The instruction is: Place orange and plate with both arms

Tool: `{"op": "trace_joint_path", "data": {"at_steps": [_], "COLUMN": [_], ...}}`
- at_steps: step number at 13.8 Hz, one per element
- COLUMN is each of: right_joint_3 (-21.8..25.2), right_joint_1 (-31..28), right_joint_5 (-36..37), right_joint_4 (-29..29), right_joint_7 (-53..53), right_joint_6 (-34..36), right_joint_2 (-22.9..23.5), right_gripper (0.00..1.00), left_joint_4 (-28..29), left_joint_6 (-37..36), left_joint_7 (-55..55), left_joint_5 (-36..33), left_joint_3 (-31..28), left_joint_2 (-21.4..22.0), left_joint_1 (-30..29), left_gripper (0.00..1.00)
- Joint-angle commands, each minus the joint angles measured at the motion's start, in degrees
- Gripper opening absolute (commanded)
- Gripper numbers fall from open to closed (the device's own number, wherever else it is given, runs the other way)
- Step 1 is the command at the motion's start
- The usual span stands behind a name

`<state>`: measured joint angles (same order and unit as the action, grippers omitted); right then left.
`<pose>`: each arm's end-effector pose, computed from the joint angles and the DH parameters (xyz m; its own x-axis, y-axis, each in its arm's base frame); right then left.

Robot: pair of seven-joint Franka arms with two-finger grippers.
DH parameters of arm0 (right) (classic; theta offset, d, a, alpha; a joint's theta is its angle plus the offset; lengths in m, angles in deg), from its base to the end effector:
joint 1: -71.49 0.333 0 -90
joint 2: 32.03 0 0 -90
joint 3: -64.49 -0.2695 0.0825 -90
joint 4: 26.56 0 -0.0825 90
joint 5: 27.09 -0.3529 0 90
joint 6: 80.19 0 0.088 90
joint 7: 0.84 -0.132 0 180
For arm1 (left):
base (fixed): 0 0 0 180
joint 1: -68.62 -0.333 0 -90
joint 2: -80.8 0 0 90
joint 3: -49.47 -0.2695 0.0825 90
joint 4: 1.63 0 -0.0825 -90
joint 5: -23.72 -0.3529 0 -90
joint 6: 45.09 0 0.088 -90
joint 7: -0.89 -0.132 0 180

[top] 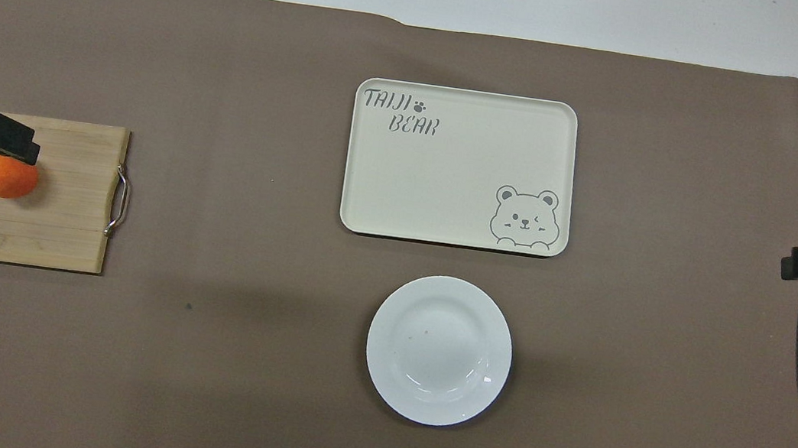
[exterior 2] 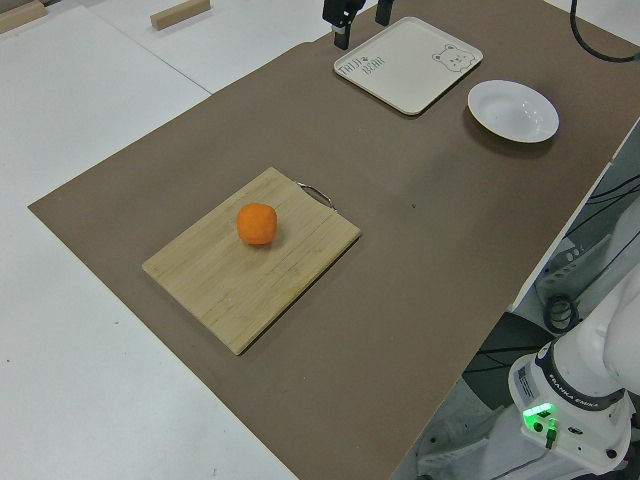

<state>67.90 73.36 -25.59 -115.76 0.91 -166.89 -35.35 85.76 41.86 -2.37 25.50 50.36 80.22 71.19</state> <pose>0.5024 -0.0179 0.5837 0.9999 0.0022 0.0135 0.0019 -0.9997 0.0231 0.5194 -0.0356 0.5631 0.9928 -0.1186 -0.0160 -0.1181 -0.9925 0.0322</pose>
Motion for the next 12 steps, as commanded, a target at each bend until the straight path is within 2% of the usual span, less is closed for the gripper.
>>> {"op": "trace_joint_path", "data": {"at_steps": [1,12], "right_joint_3": [0.2,0.2], "right_joint_1": [0.1,0.2], "right_joint_5": [0.3,0.3], "right_joint_4": [-0.4,-0.4], "right_joint_7": [0.5,0.6], "right_joint_6": [0.1,0.1], "right_joint_2": [-0.5,-0.5], "right_gripper": [1.00,1.00], "left_joint_4": [2.4,3.1], "left_joint_6": [0.1,0.5], "left_joint_7": [0.4,0.8], "left_joint_5": [-0.9,-0.5], "left_joint_3": [0.0,-0.3], "left_joint_2": [1.9,2.2], "left_joint_1": [-0.1,-1.2], "left_gripper": [1.00,1.00]}}
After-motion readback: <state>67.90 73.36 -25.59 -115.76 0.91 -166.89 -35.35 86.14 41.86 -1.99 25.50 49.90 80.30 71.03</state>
